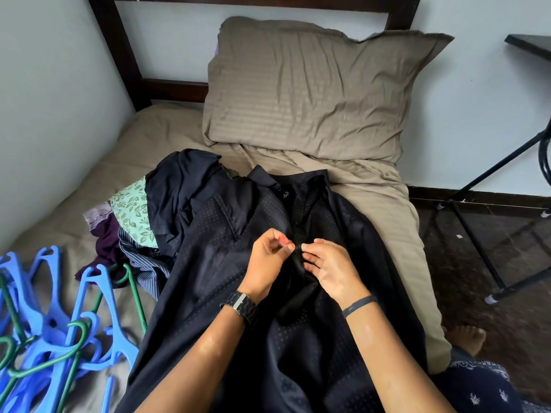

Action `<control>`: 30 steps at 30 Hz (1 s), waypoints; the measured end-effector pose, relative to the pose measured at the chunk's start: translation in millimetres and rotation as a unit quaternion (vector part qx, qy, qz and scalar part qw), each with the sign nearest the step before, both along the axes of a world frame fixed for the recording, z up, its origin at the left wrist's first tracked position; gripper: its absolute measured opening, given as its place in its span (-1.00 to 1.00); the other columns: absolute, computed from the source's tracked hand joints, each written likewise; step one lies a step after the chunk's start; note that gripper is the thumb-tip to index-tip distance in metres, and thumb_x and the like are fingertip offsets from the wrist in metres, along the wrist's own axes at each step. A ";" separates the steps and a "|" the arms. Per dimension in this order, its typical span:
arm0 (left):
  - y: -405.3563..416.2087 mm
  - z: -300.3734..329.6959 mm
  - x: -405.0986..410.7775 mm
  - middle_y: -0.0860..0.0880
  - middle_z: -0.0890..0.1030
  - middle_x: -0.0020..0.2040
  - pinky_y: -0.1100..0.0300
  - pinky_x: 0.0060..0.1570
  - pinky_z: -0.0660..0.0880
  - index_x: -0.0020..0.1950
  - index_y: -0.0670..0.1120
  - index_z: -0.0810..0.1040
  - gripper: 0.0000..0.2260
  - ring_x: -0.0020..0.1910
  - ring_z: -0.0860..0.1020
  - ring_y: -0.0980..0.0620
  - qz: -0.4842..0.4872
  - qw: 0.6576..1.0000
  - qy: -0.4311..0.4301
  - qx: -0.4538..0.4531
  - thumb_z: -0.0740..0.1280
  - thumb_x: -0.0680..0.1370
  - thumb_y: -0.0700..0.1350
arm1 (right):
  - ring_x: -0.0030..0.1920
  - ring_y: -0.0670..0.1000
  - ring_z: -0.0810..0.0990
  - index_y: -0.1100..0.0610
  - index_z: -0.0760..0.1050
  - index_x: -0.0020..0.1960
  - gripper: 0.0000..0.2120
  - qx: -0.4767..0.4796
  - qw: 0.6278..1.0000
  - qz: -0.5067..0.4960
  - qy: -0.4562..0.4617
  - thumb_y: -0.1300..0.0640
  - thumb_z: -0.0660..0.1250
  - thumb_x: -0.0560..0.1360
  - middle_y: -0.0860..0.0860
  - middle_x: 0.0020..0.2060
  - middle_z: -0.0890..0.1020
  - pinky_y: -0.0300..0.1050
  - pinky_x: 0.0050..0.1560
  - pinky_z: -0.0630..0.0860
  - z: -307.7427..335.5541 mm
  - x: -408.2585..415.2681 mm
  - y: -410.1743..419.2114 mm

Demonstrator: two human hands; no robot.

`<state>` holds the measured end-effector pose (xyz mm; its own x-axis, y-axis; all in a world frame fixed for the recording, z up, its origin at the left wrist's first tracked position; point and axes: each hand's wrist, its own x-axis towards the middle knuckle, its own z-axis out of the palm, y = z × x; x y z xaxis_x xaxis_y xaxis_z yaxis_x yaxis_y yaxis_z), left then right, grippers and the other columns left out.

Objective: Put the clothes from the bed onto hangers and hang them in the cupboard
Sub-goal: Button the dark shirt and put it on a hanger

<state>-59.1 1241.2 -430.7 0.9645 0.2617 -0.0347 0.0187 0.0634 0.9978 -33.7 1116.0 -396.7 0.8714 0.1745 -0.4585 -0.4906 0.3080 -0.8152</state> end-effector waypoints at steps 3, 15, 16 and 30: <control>2.0 -0.8 3.8 0.04 0.51 -0.34 0.27 -0.21 0.40 -0.22 -0.11 0.41 -0.76 -0.32 0.43 0.12 -0.008 0.999 -0.011 -0.048 0.27 0.53 -0.41 | -0.23 -0.01 0.59 0.16 0.55 -0.13 -0.88 -0.142 0.983 0.024 -0.111 0.35 0.33 0.47 0.05 -0.23 0.63 -0.19 -0.23 0.53 -2.4 0.5 1.7; 17.9 10.4 51.6 0.08 0.54 -0.24 0.47 -0.18 0.37 -0.17 -0.08 0.50 -0.81 -0.32 0.49 0.30 -0.069 0.961 -0.038 0.266 0.30 0.52 -0.37 | -0.06 0.06 0.64 0.09 0.62 0.01 -0.81 -0.347 0.919 0.077 -0.172 0.25 0.27 0.51 0.02 -0.14 0.65 0.06 0.11 0.57 -4.2 29.8 4.1; 20.5 4.8 54.0 0.05 0.57 -0.21 0.49 -0.19 0.37 -0.15 -0.10 0.53 -0.84 -0.33 0.49 0.29 -0.077 0.955 -0.017 0.284 0.33 0.50 -0.36 | -0.13 0.04 0.64 0.14 0.61 0.06 -0.79 -0.355 0.916 0.067 -0.173 0.29 0.26 0.51 0.01 -0.14 0.64 0.05 0.09 0.58 -5.0 25.6 1.4; 24.5 4.2 12.9 0.04 0.60 -0.11 0.57 -0.13 0.33 -0.06 -0.12 0.62 -0.83 -0.16 0.52 0.15 0.015 0.934 0.031 0.354 0.34 0.45 -0.35 | -0.20 -0.03 0.63 0.19 0.60 -0.05 -0.89 -0.453 0.854 0.155 -0.205 0.25 0.43 0.43 0.03 -0.20 0.64 -0.22 -0.08 0.59 -35.4 -14.0 -12.9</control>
<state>-46.2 1265.7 -426.5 0.9585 0.2667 0.1011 0.0872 -0.6114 0.7865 -47.7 1103.0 -432.2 0.9675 0.1608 -0.1953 -0.0509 -0.6326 -0.7728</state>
